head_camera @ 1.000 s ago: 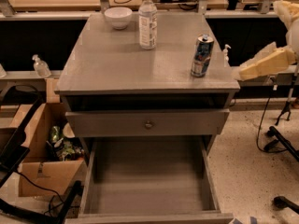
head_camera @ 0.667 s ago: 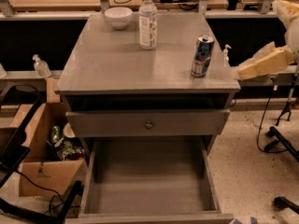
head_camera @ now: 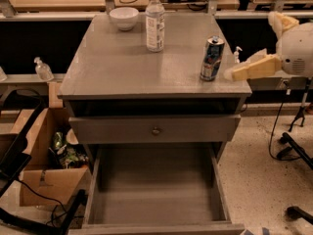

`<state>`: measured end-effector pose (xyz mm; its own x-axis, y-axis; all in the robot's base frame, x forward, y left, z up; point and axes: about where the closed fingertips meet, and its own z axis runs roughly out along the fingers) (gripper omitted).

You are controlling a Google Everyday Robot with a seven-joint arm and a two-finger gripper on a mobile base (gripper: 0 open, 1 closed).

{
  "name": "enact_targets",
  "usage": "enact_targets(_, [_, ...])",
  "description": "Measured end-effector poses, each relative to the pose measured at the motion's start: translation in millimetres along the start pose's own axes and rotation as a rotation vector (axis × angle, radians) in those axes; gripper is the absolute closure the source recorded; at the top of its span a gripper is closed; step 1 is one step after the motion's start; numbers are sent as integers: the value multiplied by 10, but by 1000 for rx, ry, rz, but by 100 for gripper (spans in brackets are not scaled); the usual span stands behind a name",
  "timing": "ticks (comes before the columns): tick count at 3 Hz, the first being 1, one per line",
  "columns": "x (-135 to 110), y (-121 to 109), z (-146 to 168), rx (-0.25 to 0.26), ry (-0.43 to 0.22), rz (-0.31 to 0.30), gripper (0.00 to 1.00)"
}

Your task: Place redbull can into middle drawer

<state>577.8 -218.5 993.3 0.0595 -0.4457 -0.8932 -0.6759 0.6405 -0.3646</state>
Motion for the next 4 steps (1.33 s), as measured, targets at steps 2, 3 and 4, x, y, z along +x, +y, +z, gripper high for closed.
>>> enact_targets(2, [358,-511,603,48,-85,156,0])
enact_targets(3, [557,-622,887,49,-94,254,0])
enact_targets(4, [683,-619,1020,52,-88,290,0])
